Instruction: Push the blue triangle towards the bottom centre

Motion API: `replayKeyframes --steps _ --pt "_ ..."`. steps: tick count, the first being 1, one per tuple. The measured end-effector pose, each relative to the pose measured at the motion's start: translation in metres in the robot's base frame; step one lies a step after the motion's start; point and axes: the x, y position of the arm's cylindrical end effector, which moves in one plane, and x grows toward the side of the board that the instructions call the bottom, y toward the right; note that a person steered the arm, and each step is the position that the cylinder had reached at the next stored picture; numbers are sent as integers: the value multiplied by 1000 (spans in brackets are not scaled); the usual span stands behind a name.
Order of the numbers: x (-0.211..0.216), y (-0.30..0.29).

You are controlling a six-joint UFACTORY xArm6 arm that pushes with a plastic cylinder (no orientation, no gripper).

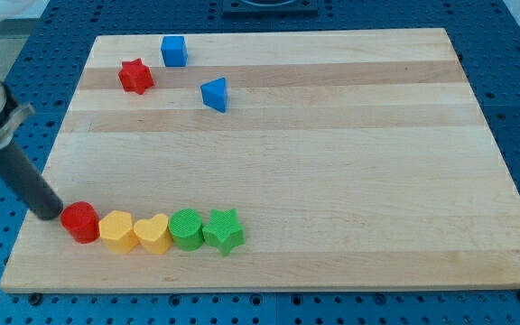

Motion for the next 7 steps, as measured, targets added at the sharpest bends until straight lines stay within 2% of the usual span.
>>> replayKeyframes --steps 1,3,4,5,7 --pt "-16 12" --pt "23 20" --pt "25 19" --pt "5 15" --pt "-119 12"
